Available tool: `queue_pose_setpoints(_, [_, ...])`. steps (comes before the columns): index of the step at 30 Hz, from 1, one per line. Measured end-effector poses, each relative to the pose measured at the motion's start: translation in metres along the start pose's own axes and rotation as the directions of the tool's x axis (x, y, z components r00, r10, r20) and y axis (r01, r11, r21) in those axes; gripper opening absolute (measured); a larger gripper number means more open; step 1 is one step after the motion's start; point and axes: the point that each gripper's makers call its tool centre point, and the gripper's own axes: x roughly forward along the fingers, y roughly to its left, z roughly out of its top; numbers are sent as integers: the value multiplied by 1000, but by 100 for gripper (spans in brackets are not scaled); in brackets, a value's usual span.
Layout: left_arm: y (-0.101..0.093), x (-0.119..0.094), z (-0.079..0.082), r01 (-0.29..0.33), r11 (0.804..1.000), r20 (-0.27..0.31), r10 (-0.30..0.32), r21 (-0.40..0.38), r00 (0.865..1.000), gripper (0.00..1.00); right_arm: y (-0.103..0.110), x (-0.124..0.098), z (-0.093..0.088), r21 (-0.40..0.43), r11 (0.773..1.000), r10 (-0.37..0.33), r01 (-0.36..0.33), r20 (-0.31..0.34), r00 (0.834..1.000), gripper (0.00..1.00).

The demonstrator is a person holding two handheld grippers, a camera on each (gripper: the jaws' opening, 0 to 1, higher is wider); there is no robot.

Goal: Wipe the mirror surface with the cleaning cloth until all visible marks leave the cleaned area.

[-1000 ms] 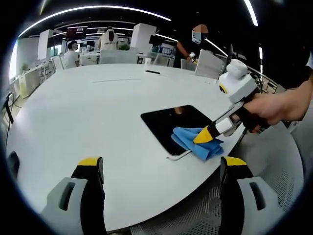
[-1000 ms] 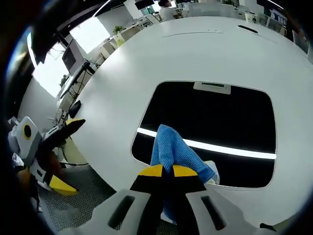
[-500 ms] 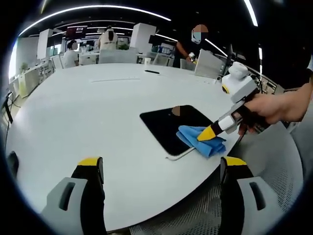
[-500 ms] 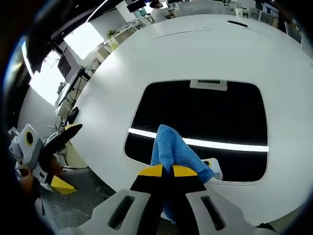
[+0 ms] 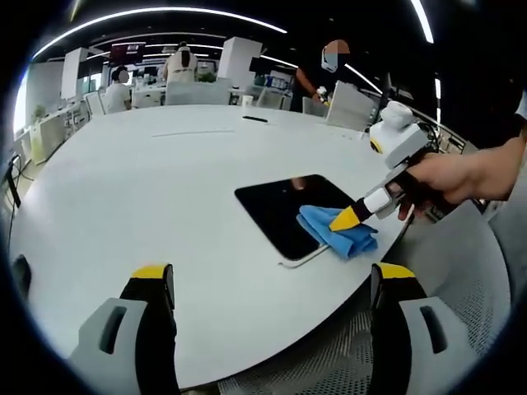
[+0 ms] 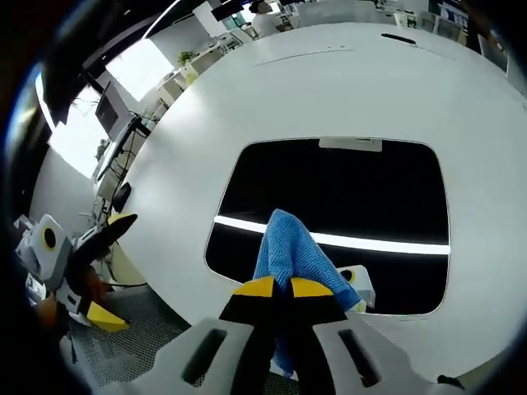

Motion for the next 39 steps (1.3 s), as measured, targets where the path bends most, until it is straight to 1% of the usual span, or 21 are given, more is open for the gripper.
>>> queue_pose_setpoints(5, [0, 0, 0, 1, 1000, 1, -1, 0, 1000, 99, 0, 4, 8, -8, 1000, -9, 9, 5, 1000, 0])
queue_pose_setpoints(9, [0, 1, 0, 6, 1000, -2, -6, 6, 1000, 99, -2, 9, 18, -13, 1000, -17, 17, 17, 1000, 0])
queue_pose_setpoints(11, [0, 1, 0, 7, 1000, -4, -7, 9, 1000, 99, -4, 11, 25, -44, 998, -33, 34, 25, 999, 0])
queue_pose_setpoints(13, [-1, 1, 0, 9, 1000, -5, -9, 9, 1000, 99, -6, 13, 30, -57, 997, -41, 43, 28, 999, 0])
queue_pose_setpoints(22, [-1, 2, 2, 14, 1000, 4, -14, 2, 1000, 99, -14, 21, 53, -57, 997, -52, 53, 22, 998, 0])
queue_pose_setpoints(27, [1, 1, 2, 8, 1000, 11, -8, -5, 1000, 99, -16, 25, 64, -71, 996, -60, 61, 23, 998, 0])
queue_pose_setpoints(39, [3, 3, 0, 10, 1000, 2, -10, 12, 1000, 99, -24, 38, 93, -105, 991, -76, 79, 38, 996, 0])
